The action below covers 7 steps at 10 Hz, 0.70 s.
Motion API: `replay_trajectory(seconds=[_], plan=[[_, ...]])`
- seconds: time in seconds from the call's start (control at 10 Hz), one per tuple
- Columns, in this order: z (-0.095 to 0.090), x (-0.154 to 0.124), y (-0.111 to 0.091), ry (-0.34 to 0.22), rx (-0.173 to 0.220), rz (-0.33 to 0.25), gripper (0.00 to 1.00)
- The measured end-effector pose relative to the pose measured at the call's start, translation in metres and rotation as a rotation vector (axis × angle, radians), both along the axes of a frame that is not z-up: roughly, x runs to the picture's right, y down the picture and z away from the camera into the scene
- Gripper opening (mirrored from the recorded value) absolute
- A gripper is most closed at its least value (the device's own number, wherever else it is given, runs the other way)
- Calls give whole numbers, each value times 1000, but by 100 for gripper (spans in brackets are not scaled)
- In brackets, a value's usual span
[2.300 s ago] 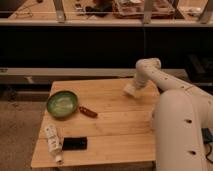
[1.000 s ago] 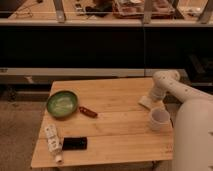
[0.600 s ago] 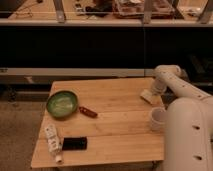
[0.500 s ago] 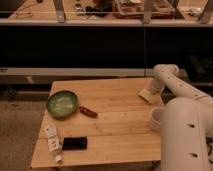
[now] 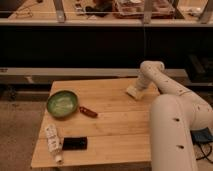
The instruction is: Wipe the white sponge on the table
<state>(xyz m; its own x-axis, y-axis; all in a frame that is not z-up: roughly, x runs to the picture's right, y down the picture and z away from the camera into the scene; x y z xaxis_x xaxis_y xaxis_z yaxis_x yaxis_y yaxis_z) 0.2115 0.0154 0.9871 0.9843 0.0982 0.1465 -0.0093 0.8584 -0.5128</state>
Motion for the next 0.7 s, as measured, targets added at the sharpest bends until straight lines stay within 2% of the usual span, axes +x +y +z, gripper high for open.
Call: replay_trajectory(seconds=[0.1,0.3,0.5,0.7], plan=[[-4,-12,1,-29,5,-27,50],[-26,-36,15,-106,13,-113,50],[-46,-38,35,-142,8,-166,50],[-67,-23,60,-146,-9,-193,50]])
